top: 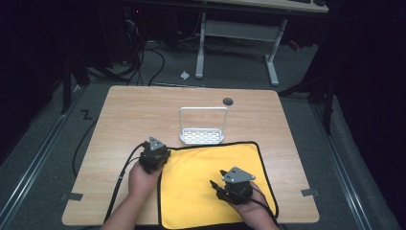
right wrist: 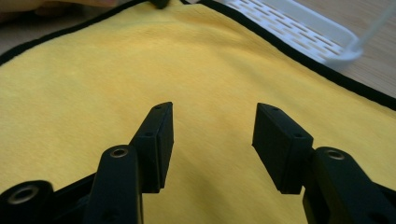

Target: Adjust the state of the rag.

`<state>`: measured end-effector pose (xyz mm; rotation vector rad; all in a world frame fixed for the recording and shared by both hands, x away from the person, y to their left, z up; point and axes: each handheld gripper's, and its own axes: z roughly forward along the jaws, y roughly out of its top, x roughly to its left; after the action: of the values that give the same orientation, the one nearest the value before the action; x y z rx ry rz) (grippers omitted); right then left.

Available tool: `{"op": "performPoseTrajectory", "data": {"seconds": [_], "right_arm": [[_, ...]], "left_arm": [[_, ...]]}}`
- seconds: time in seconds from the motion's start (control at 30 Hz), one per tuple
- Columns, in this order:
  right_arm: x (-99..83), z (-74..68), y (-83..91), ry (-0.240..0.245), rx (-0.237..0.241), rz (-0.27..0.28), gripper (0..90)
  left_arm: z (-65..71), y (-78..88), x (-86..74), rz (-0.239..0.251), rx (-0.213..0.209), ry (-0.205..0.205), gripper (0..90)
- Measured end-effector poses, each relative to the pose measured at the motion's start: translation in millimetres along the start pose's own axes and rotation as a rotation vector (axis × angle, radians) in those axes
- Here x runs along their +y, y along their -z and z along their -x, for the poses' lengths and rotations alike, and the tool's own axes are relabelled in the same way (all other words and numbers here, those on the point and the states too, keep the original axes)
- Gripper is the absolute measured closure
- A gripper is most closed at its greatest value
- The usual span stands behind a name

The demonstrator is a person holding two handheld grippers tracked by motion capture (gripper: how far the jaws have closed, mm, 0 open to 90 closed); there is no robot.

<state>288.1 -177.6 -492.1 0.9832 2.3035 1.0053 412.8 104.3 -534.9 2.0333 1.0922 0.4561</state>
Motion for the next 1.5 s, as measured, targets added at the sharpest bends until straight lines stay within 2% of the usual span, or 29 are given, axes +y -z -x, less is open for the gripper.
{"op": "performPoseTrajectory", "data": {"seconds": [0.07,0.17,0.23,0.33,0.47,0.53,0.83,0.93,1.03,1.33,1.5], "right_arm": [[4.7,-10.2,-6.4,0.014,0.017,-0.006,47.8],[11.2,-25.1,-17.1,0.037,0.047,-0.016,47.3],[14.9,-34.5,-24.0,0.042,0.068,-0.028,47.0],[22.5,-51.2,-36.1,0.058,0.119,-0.042,45.4],[30.1,-71.7,-49.3,0.061,0.183,-0.051,43.7],[33.0,-81.8,-55.1,0.073,0.203,-0.056,43.4],[41.1,-122.1,-72.1,0.13,0.299,-0.084,43.1],[40.4,-129.9,-78.3,0.153,0.31,-0.093,43.4],[39.0,-133.0,-79.8,0.17,0.296,-0.096,46.1],[36.9,-127.1,-76.3,0.201,0.248,-0.086,78.6],[37.6,-124.9,-72.9,0.21,0.241,-0.068,82.2]], "left_arm": [[-3.2,0.2,-0.4,0.002,-0.025,0.02,82.0],[-15.5,0.8,-1.7,0.004,-0.11,0.112,83.0],[-20.3,1.7,-2.9,0.015,-0.156,0.147,83.1],[-20.3,3.6,-3.8,0.035,-0.153,0.146,83.1],[-25.1,8.6,-7.5,0.094,-0.159,0.201,82.9],[-26.2,10.1,-8.7,0.11,-0.164,0.213,82.8],[-27.3,9.5,-8.5,0.11,-0.157,0.226,82.8],[-27.5,9.2,-8.5,0.107,-0.158,0.23,82.5],[-27.7,9.1,-8.5,0.105,-0.159,0.233,82.4],[-27.6,9.0,-8.7,0.1,-0.162,0.236,82.4],[-27.4,9.3,-8.9,0.099,-0.173,0.234,82.3]]}}
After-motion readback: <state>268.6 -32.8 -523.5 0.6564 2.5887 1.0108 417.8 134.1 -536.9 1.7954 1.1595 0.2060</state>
